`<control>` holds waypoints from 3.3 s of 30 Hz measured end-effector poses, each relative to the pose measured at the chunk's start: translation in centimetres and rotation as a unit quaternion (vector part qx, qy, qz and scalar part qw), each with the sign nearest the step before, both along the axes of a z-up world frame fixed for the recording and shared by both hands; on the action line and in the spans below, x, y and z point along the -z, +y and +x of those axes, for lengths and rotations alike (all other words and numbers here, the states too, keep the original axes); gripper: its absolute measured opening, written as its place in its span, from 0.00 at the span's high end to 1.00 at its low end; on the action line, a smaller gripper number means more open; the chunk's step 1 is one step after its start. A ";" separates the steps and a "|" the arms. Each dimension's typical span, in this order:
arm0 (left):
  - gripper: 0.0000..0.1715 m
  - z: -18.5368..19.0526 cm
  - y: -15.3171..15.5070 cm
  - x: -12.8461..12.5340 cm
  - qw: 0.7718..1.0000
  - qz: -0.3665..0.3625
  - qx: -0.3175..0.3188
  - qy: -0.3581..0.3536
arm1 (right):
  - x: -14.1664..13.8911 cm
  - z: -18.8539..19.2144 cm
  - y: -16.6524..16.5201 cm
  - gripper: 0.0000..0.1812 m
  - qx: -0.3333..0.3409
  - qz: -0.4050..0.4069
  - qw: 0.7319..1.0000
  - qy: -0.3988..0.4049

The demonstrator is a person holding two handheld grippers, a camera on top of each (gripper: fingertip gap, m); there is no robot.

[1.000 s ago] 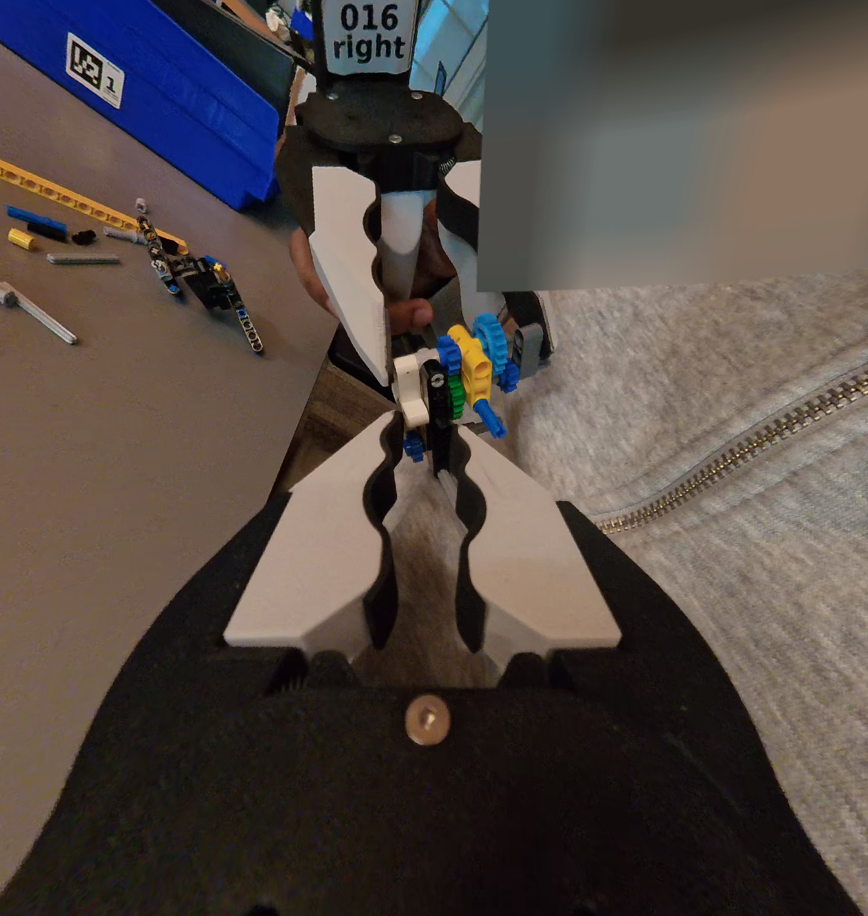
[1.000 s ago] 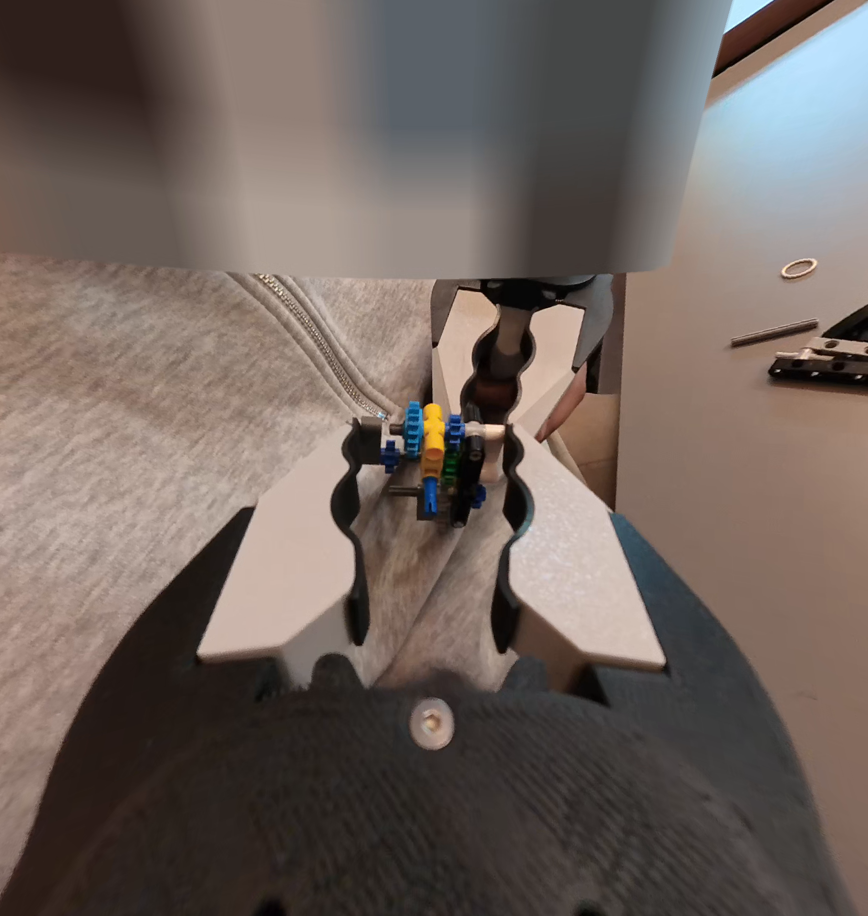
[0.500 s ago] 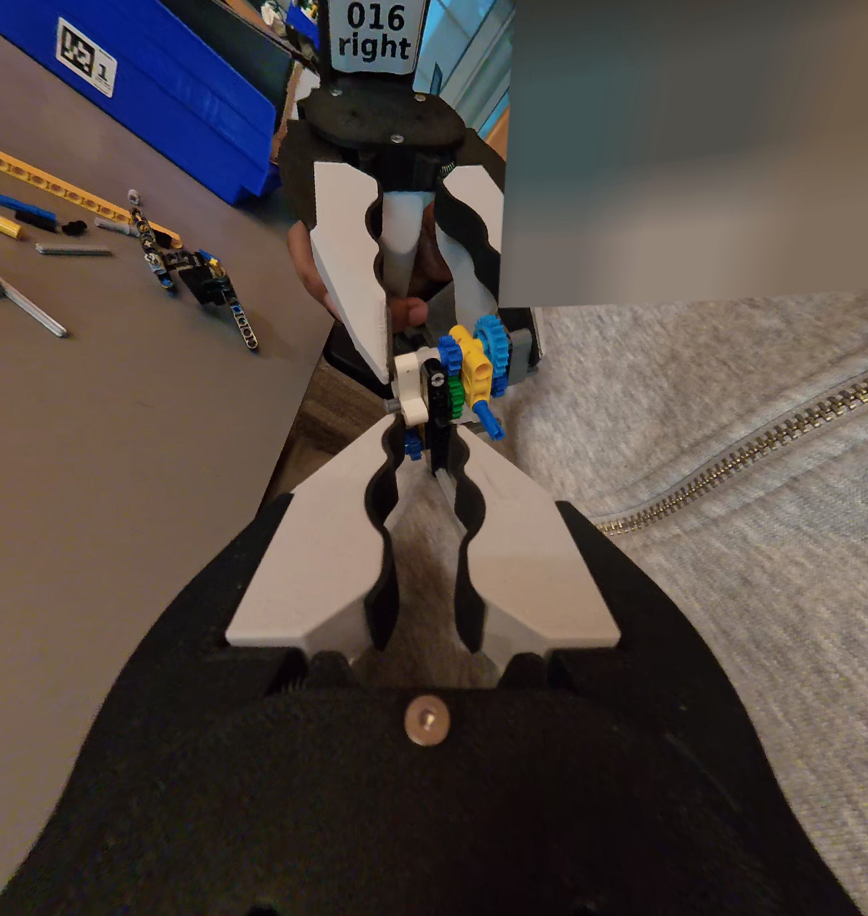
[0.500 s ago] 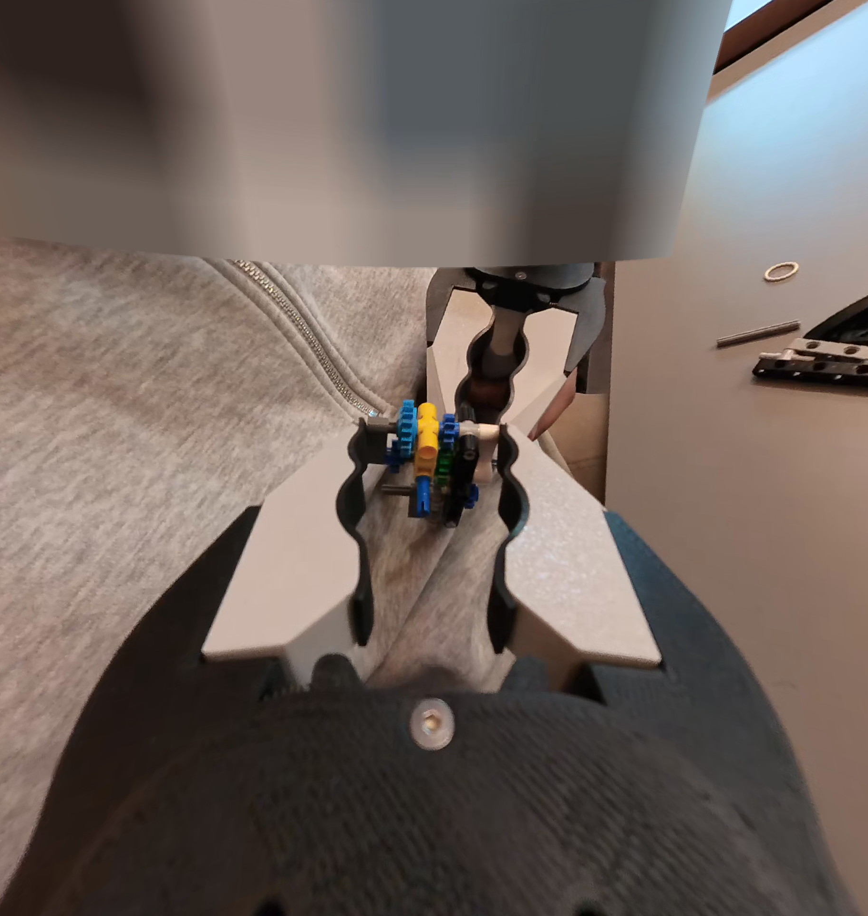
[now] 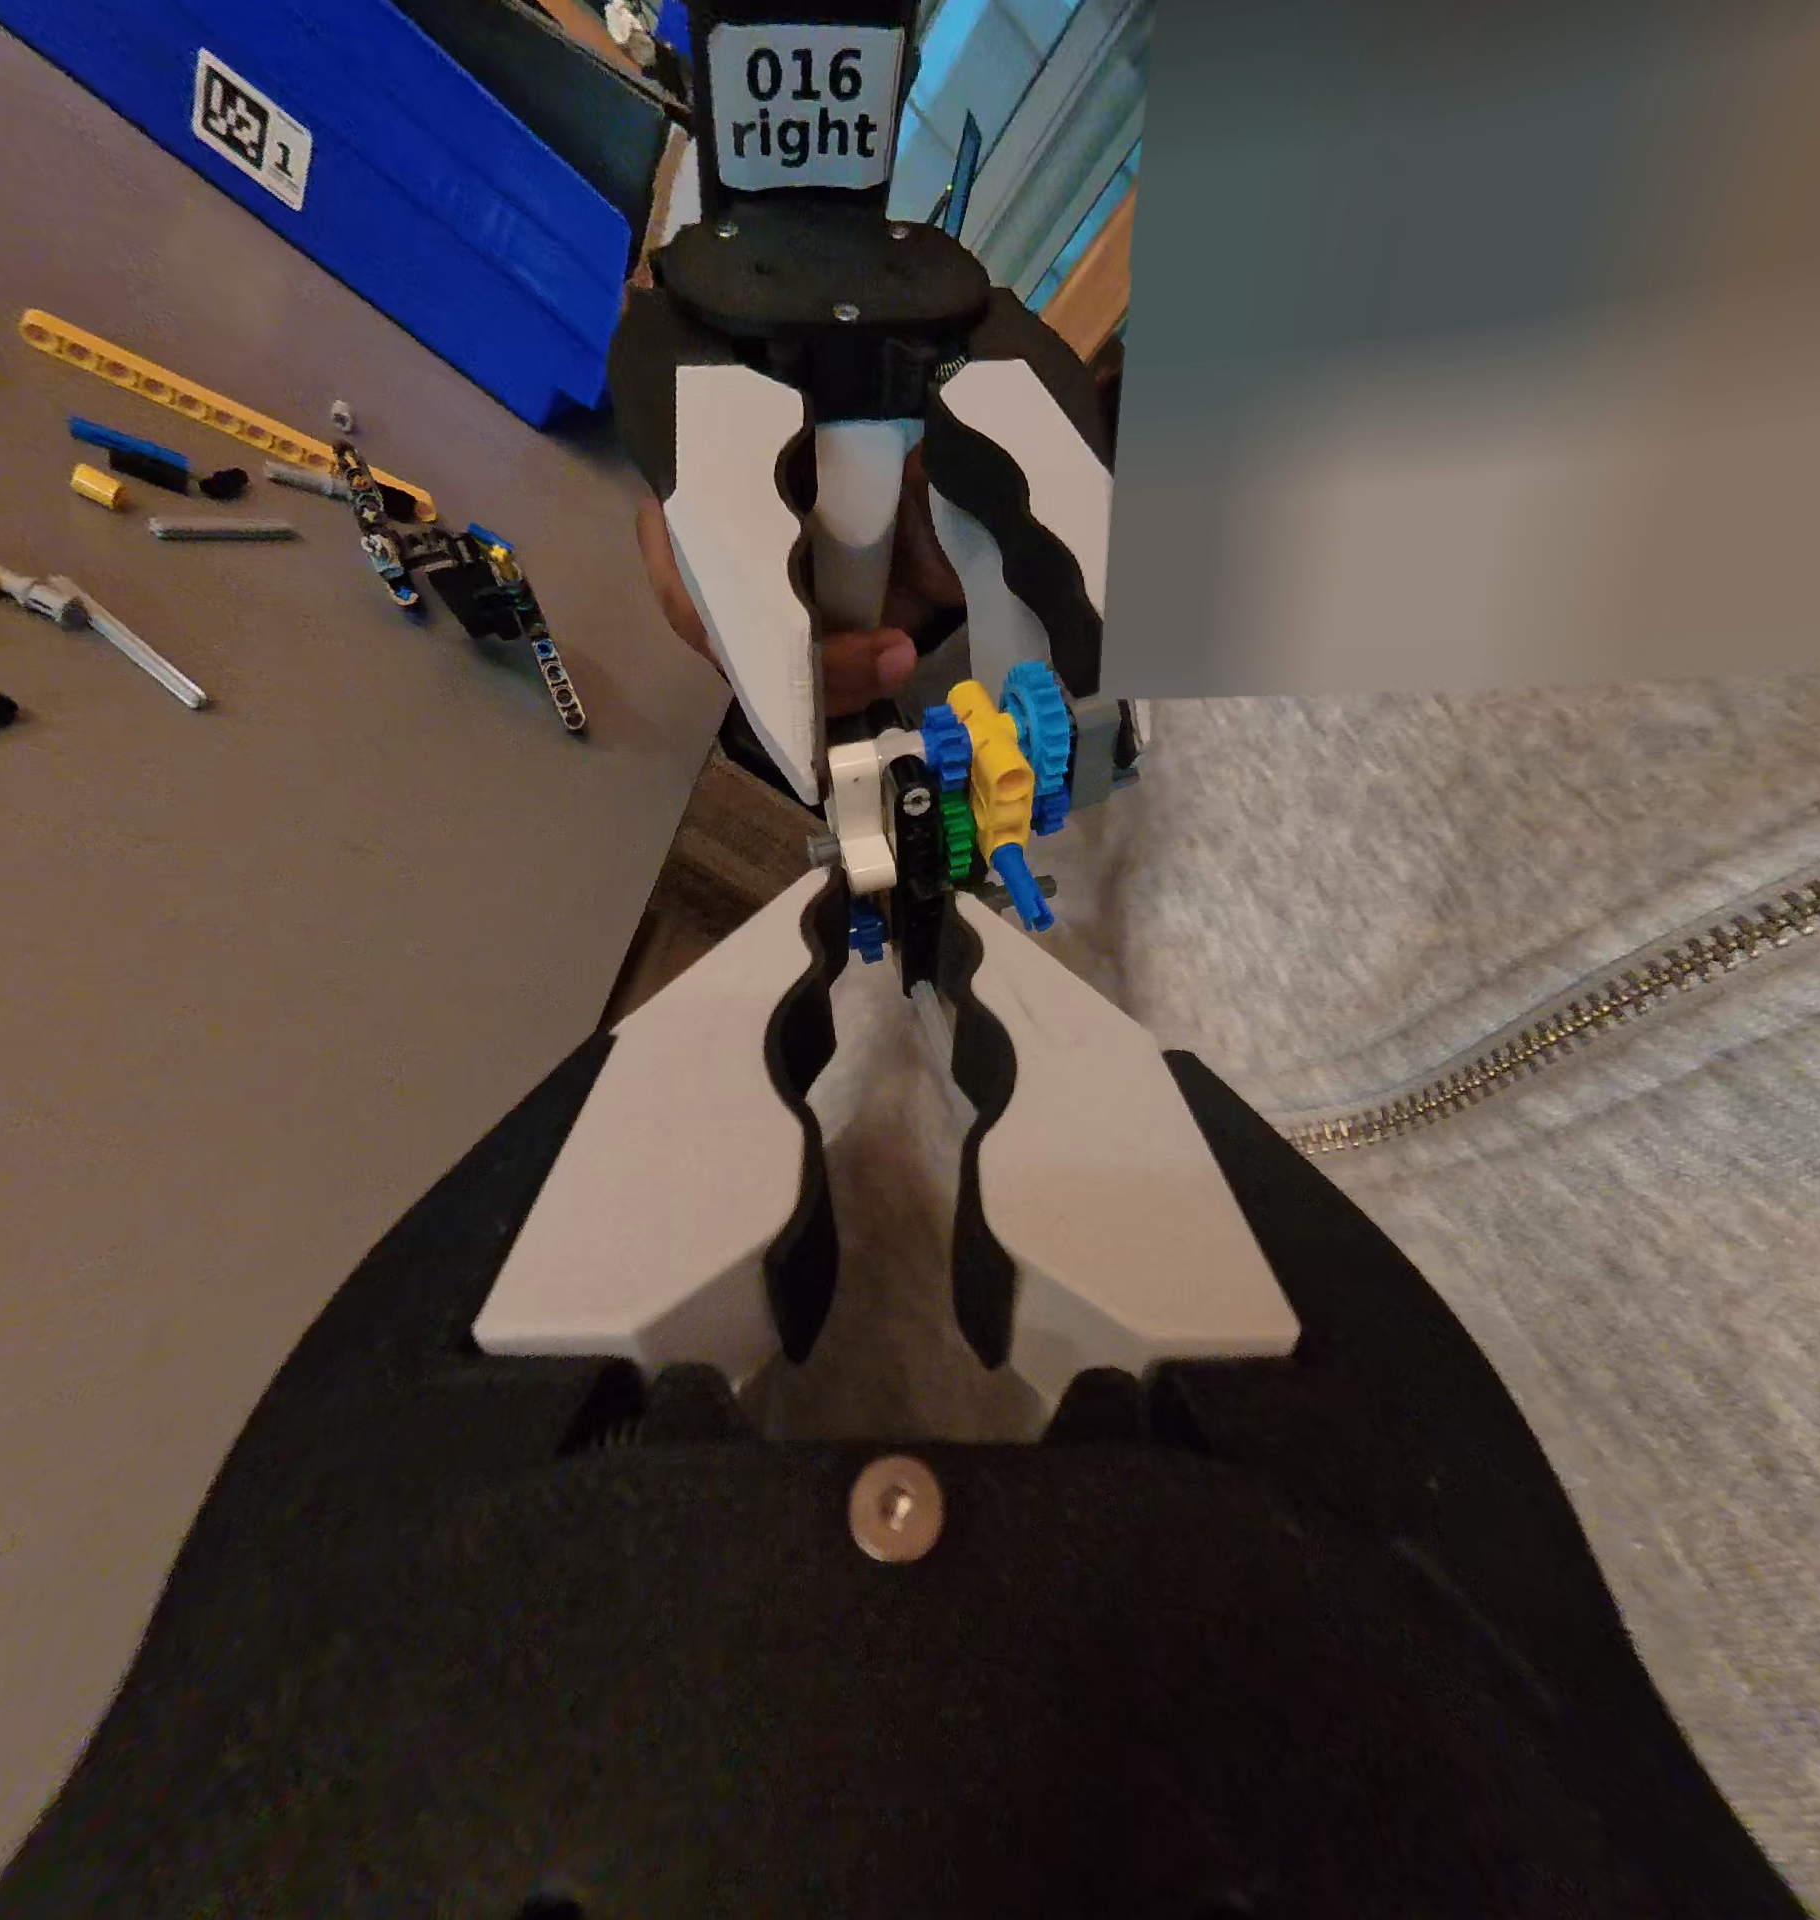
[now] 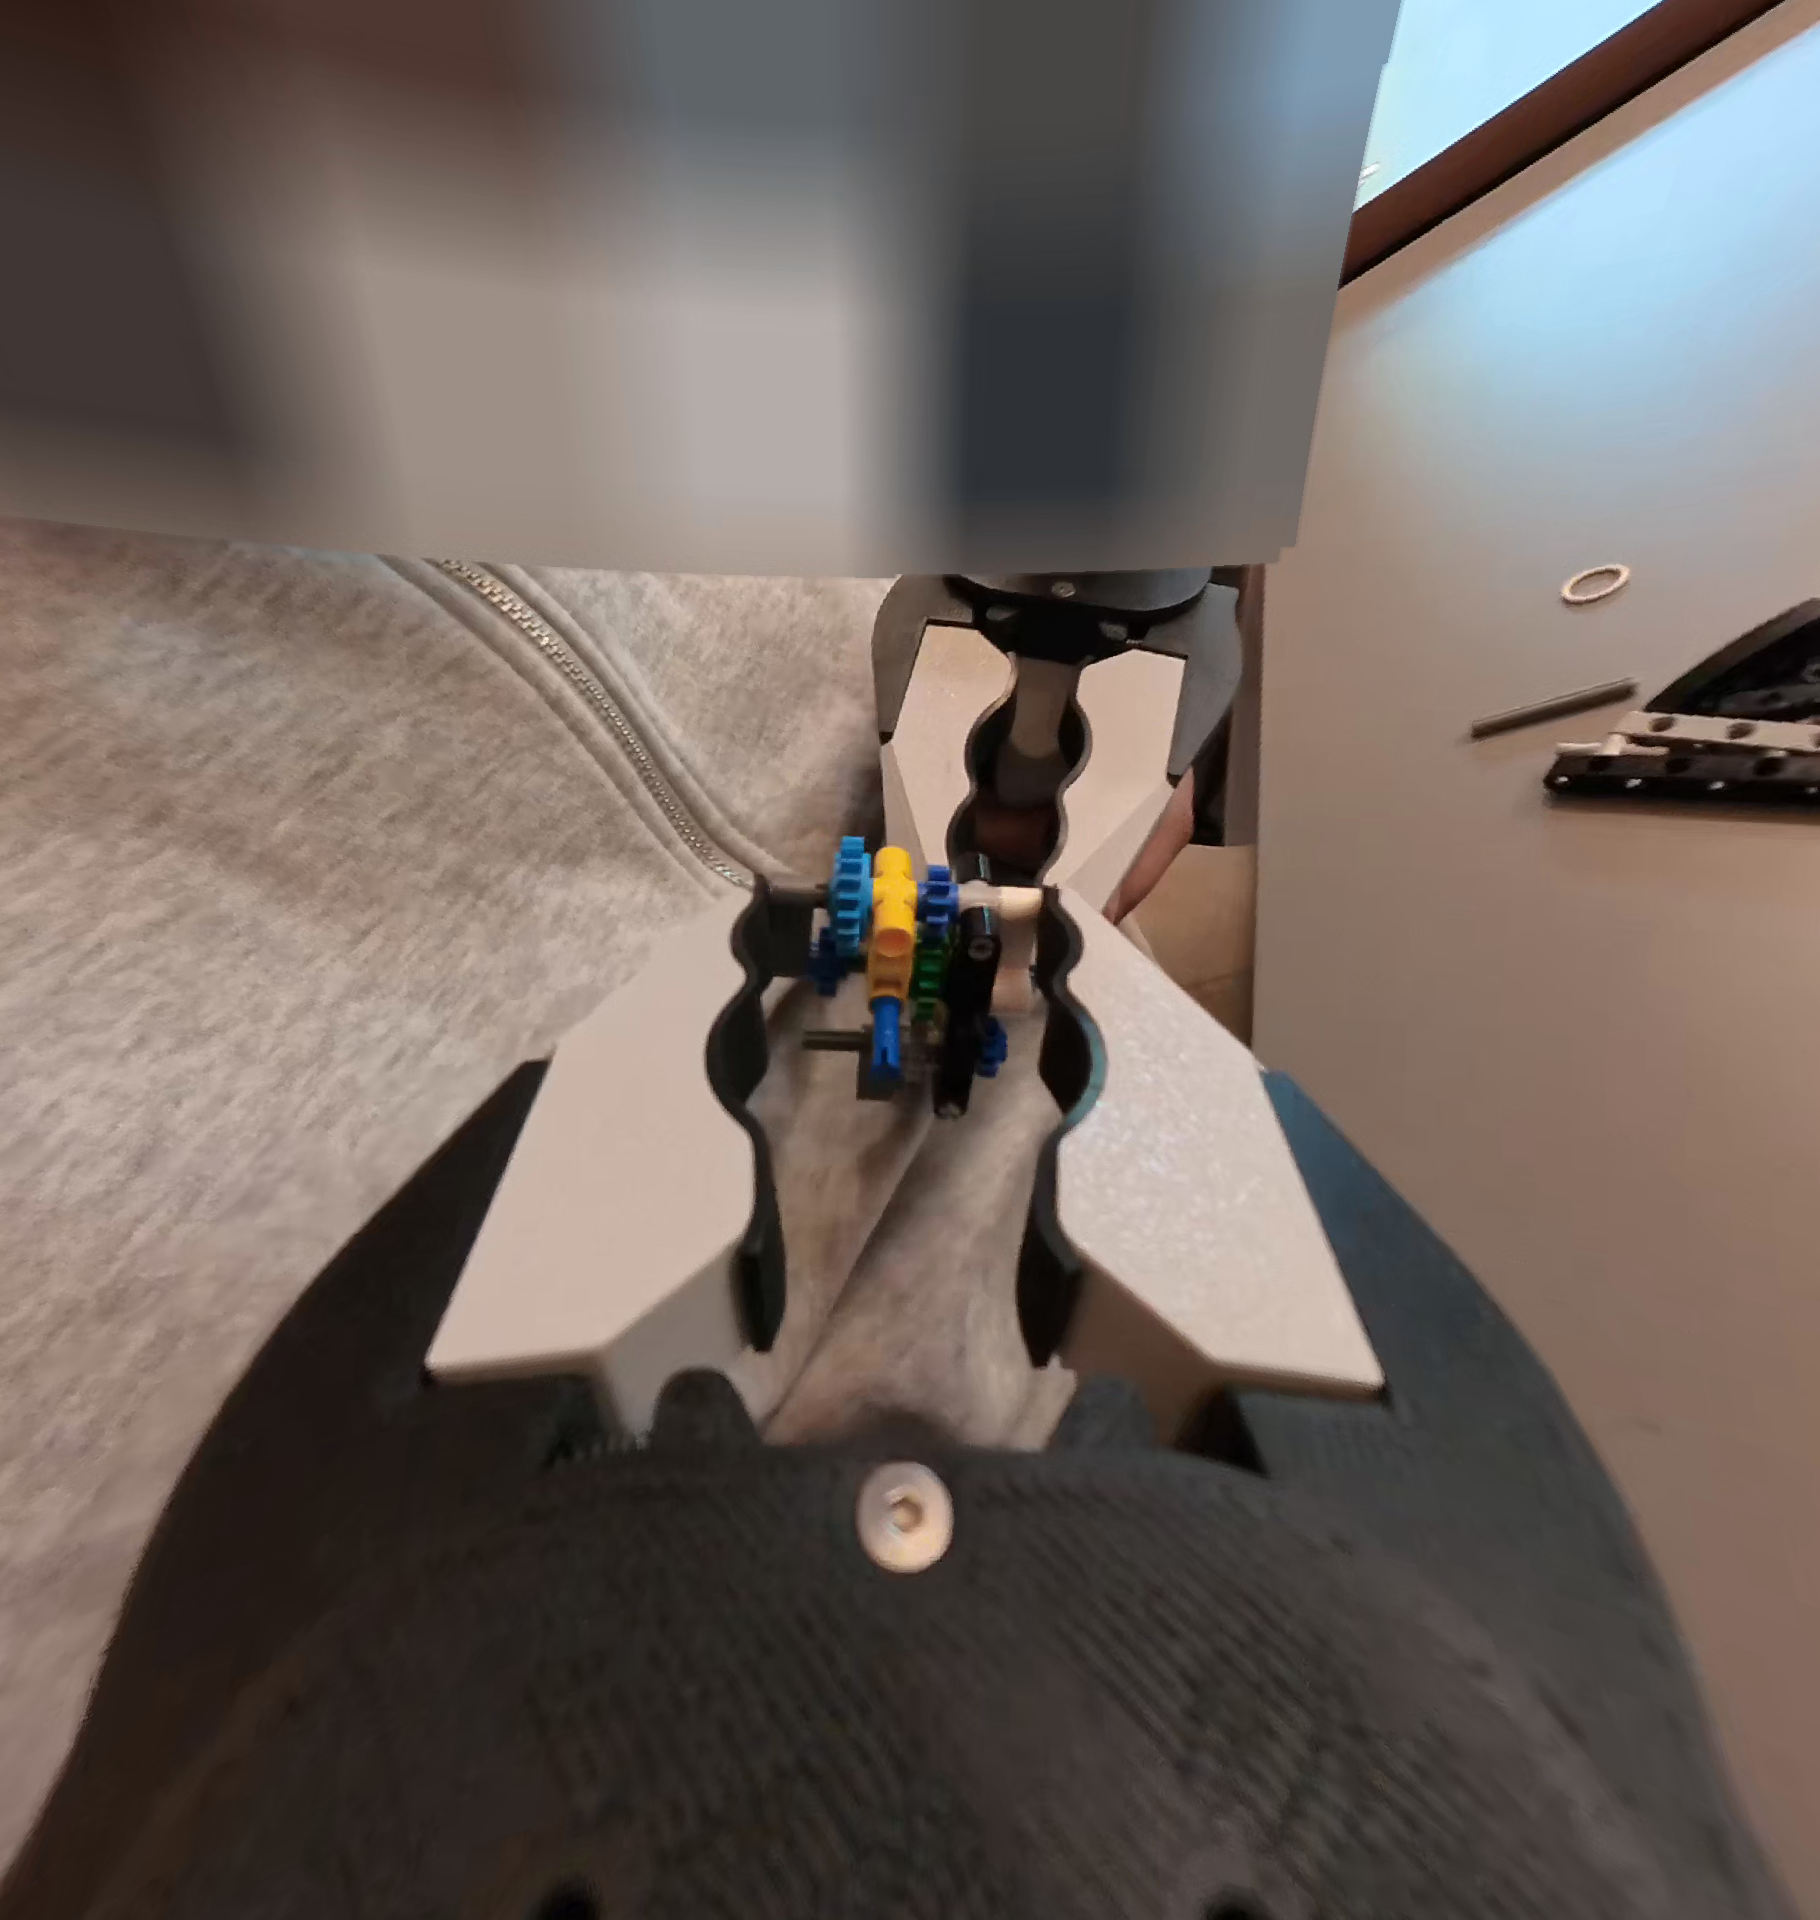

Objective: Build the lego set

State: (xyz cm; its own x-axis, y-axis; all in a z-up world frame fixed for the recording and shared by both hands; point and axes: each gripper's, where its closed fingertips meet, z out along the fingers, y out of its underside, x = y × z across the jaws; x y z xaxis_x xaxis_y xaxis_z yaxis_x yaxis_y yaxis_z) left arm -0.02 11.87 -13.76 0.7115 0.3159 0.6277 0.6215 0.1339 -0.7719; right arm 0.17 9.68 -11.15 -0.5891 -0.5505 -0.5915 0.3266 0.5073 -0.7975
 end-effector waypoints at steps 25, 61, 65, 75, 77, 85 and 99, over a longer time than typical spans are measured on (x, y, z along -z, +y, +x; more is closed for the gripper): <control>0.93 -5.6 -5.5 2.6 0.995 0.008 -0.096 -0.019 | -2.2 -8.6 -3.2 0.63 0.260 -0.163 0.952 0.021; 0.93 -8.7 -7.0 -1.5 0.960 0.165 -0.215 0.074 | -2.2 -7.0 -5.3 0.97 0.405 -0.225 0.780 0.422; 0.93 -8.7 -6.9 -1.6 0.959 0.161 -0.217 0.082 | -2.3 -7.1 -5.2 0.97 0.406 -0.227 0.777 0.424; 0.93 -8.8 -7.0 -1.8 0.956 0.157 -0.227 0.095 | -2.3 -7.2 -5.1 0.97 0.410 -0.226 0.769 0.434; 0.93 -8.9 -7.1 -1.7 0.956 0.157 -0.229 0.093 | -2.2 -7.2 -5.1 0.97 0.409 -0.224 0.771 0.434; 0.93 -8.8 -6.9 -1.7 0.956 0.144 -0.234 0.104 | -2.0 -7.3 -5.2 0.97 0.408 -0.217 0.773 0.434; 0.93 -9.1 -7.6 -1.7 0.953 0.166 -0.239 0.081 | -2.1 -7.6 -4.9 0.92 0.420 -0.216 0.782 0.407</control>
State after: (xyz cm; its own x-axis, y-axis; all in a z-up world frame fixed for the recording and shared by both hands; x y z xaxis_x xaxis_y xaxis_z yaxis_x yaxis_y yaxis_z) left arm -9.11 4.30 -12.11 0.6318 0.4309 0.6443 0.3048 0.6262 -0.7176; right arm -7.48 4.80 -9.07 -0.9347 0.1874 0.3021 -0.3053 0.0125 -0.9522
